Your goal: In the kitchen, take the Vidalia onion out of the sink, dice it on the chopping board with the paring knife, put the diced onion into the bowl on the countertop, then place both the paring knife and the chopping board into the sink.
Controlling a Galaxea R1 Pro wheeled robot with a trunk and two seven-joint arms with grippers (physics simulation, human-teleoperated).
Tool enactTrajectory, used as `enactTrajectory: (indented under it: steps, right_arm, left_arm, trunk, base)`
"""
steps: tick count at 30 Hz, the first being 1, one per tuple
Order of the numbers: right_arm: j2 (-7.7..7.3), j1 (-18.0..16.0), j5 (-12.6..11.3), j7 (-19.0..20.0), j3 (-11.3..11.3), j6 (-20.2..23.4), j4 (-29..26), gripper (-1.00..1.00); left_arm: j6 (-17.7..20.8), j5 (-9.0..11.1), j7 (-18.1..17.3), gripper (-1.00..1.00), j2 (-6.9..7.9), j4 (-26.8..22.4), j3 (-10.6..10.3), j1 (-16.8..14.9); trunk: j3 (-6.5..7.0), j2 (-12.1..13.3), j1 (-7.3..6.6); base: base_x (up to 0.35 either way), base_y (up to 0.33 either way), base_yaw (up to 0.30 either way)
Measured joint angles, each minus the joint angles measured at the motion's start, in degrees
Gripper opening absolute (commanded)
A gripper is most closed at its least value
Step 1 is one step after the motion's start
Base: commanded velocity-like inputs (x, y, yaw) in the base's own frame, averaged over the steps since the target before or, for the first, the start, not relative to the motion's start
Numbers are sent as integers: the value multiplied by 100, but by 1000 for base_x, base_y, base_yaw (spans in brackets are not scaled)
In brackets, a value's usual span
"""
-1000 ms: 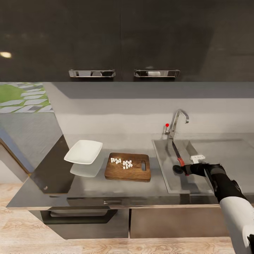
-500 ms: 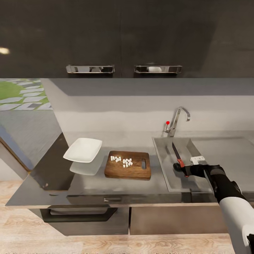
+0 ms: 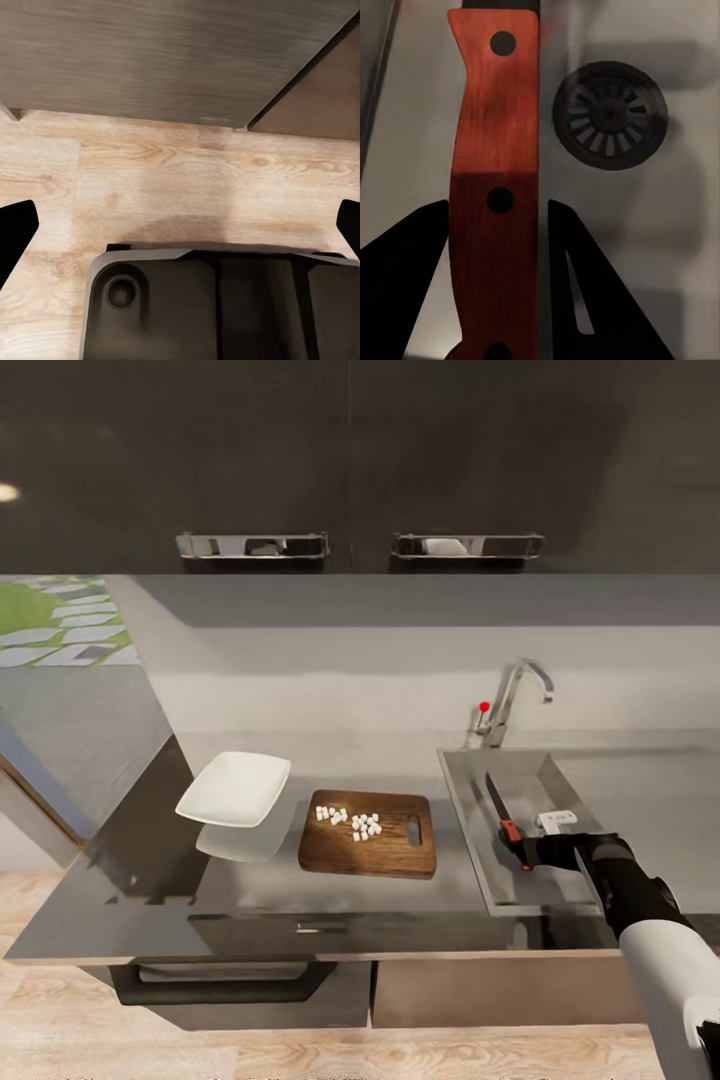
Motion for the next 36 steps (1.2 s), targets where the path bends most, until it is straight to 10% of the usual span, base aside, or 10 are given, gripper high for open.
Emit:
enactTrajectory:
  steps: [30, 31, 36]
  right_arm:
    - [0, 0, -18, -27, -2, -321, 496, -100]
    - [0, 1, -18, -26, -2, -321, 496, 100]
    - [-10, 0, -34, 4, -2, -327, 490, 100]
  left_arm:
    - [0, -4, -1, 100, 0, -9, 0, 1]
    - [0, -4, -1, 100, 0, -9, 0, 2]
    - [0, -4, -1, 100, 0, -9, 0, 2]
  trunk:
    - [-276, -1, 0]
    - [-285, 0, 0]
    - [-316, -1, 0]
  base:
    - [0, 0, 0]
    - [0, 0, 0]
    - [0, 0, 0]
